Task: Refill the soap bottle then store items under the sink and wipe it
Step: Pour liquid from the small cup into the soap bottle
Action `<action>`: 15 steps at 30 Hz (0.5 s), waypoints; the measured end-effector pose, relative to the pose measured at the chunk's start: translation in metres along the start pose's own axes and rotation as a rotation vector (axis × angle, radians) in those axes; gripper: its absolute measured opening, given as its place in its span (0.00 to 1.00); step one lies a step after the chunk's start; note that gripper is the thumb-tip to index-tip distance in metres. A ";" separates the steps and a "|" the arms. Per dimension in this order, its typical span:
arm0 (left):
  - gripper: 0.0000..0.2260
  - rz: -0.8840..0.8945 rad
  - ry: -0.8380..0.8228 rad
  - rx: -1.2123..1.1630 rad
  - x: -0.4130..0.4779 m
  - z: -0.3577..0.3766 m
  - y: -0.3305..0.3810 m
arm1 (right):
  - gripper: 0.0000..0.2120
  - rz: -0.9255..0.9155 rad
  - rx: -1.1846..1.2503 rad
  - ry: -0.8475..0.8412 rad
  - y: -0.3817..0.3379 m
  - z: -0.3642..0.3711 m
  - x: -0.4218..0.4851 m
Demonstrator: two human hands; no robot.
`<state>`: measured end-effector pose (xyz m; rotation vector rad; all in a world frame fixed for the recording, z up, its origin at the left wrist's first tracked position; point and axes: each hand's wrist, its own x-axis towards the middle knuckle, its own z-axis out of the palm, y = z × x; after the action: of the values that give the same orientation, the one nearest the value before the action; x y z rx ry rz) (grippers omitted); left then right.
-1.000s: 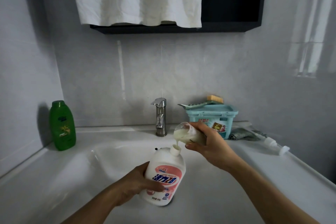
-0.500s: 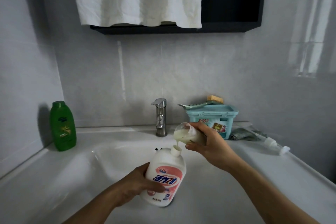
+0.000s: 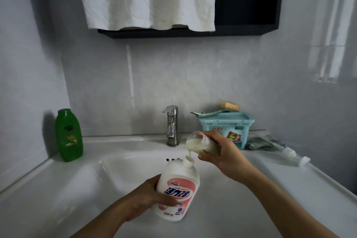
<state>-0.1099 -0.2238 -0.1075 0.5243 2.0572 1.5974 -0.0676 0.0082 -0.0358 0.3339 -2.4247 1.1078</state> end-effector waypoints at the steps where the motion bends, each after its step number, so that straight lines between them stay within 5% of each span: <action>1: 0.29 -0.001 0.001 0.001 0.000 0.000 0.000 | 0.26 -0.001 -0.001 0.002 0.000 0.000 0.000; 15: 0.26 -0.011 -0.008 -0.003 -0.002 0.003 0.002 | 0.25 0.014 0.020 -0.006 -0.002 0.000 -0.002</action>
<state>-0.1065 -0.2218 -0.1059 0.5163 2.0485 1.5888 -0.0655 0.0073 -0.0352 0.3277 -2.4264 1.1395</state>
